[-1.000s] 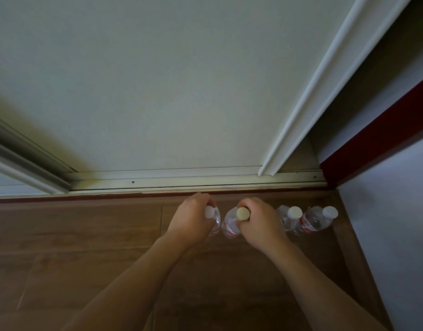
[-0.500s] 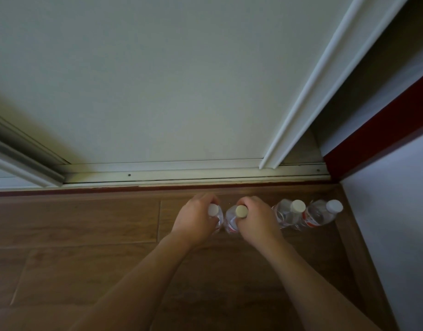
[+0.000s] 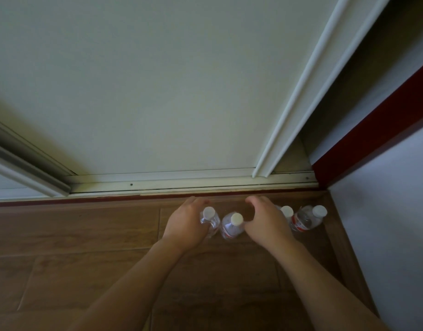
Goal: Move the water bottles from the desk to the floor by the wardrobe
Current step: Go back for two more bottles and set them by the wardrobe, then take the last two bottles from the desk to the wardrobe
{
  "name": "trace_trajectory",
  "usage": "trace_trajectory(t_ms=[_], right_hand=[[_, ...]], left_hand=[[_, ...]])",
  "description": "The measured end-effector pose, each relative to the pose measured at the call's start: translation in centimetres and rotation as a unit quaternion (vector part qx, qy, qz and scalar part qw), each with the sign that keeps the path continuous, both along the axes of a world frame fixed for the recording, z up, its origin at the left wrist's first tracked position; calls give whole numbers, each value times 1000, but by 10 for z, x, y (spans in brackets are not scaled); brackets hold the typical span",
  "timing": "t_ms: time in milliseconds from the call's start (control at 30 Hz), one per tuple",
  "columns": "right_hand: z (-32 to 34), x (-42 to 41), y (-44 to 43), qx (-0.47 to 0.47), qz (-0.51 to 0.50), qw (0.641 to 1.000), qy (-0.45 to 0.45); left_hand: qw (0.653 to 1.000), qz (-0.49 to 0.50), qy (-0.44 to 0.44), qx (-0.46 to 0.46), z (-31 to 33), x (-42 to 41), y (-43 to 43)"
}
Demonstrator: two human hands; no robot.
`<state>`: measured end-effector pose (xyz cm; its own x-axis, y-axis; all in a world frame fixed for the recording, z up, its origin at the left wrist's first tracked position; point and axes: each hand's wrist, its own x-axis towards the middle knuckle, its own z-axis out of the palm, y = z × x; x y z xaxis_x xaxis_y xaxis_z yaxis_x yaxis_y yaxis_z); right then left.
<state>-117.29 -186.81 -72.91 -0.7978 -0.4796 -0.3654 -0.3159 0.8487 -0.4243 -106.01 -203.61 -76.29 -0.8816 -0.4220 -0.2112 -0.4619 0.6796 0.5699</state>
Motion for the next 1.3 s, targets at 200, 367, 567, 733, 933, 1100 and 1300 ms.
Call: trace_trajectory(t_ms=[200,367,567,733,933,1100,1300], right_hand=[[92,8,12,-12,4,1000,11],[207,24,19,-30,12,999,29],[364,44,25,-49,25,996,75],[496,63,36,-47,34,993,100],[623,87,56,-27,48,991,122],[691,102,76,-35,53,988,137],[733,125,96,-18,79,983,162]], left_hand=[[1000,18,0,5,94,12,11],[1000,3,16,-5,214,25,22],[998,-20,44,-28,373,41,29],[996,-31,47,-72,507,58,34],[995,-36,24,-85,639,83,51],[995,-30,23,-94,706,105,74],[992,-31,42,-119,750,124,98]])
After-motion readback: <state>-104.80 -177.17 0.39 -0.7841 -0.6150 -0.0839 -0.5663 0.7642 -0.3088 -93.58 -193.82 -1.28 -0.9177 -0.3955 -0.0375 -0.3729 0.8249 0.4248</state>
